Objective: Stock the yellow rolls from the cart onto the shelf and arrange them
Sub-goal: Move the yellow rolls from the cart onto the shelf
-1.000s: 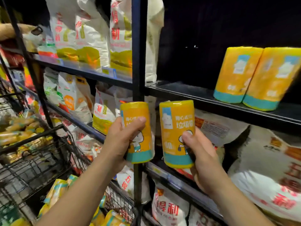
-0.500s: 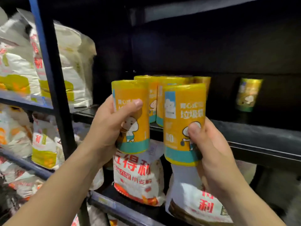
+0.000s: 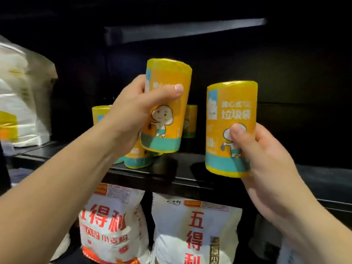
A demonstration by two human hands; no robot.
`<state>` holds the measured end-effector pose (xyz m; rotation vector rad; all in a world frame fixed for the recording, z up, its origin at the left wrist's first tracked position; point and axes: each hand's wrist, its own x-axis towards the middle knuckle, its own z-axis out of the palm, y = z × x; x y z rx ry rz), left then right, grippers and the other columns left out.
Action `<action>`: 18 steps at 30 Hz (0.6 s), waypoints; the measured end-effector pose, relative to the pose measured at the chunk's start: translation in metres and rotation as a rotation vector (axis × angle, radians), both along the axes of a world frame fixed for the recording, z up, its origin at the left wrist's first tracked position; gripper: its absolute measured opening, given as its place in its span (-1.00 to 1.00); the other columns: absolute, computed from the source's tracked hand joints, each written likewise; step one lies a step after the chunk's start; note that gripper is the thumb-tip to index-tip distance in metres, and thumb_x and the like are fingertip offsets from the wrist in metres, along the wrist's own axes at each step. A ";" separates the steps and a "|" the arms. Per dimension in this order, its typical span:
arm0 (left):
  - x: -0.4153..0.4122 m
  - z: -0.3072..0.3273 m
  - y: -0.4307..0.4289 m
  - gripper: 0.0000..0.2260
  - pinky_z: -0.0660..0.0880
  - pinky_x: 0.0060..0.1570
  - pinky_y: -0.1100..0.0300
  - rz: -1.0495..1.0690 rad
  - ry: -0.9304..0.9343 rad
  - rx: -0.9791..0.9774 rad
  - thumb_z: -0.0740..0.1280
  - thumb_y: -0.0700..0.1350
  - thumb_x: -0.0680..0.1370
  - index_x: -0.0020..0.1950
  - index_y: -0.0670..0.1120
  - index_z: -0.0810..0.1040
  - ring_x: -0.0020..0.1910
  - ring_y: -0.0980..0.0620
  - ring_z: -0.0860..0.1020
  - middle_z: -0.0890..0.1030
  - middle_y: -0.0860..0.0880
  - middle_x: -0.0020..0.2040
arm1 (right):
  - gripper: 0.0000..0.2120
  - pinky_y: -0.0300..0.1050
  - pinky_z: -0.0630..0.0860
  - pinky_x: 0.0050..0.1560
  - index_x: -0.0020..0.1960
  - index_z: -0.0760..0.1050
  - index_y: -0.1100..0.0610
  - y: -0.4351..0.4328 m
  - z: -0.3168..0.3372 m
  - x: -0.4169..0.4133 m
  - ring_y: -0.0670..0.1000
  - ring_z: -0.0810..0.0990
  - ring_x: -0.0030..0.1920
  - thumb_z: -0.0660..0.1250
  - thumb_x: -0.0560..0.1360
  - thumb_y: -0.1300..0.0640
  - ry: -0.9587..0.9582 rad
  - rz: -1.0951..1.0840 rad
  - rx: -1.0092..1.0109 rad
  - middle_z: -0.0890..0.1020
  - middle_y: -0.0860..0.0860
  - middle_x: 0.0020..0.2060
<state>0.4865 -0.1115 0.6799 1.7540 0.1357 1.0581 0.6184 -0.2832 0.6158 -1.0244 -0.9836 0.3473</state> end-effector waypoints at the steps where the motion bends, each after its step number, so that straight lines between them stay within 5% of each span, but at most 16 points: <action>1: 0.004 0.007 0.001 -0.45 0.59 -0.10 0.01 -0.003 0.020 0.013 0.50 0.06 0.36 0.27 -0.11 0.49 -0.04 -0.05 0.68 0.67 -0.06 0.00 | -0.44 -0.07 0.65 -0.01 0.26 0.51 0.03 -0.003 0.003 0.005 0.00 0.71 0.05 0.39 0.29 -0.13 0.003 -0.019 -0.008 0.72 -0.01 0.04; 9: 0.040 0.059 0.025 -0.66 0.62 -0.09 0.03 0.019 0.201 0.065 0.53 -0.05 0.35 0.07 -0.09 0.58 -0.10 -0.06 0.71 0.72 -0.05 -0.13 | -0.42 0.06 0.61 0.03 0.24 0.54 -0.01 0.008 0.028 0.040 0.01 0.72 0.02 0.46 0.26 -0.15 0.032 -0.200 -0.126 0.73 -0.03 0.00; 13: 0.058 0.077 0.043 -0.42 0.62 0.03 -0.04 0.036 0.301 0.080 0.60 -0.03 0.25 0.20 -0.18 0.54 -0.08 -0.10 0.71 0.72 -0.13 -0.05 | -0.38 0.02 0.63 -0.01 0.22 0.53 0.04 0.032 0.044 0.058 0.00 0.73 -0.05 0.52 0.22 -0.15 0.023 -0.318 -0.194 0.74 -0.01 -0.04; 18: 0.079 0.092 0.062 -0.55 0.58 0.10 0.02 0.004 0.492 0.161 0.54 -0.07 0.37 0.23 -0.08 0.54 0.03 -0.04 0.67 0.69 -0.08 0.04 | -0.55 0.02 0.63 0.01 0.08 0.60 0.11 0.066 0.057 0.083 0.01 0.74 -0.11 0.59 0.26 -0.01 -0.008 -0.426 -0.290 0.75 0.02 -0.14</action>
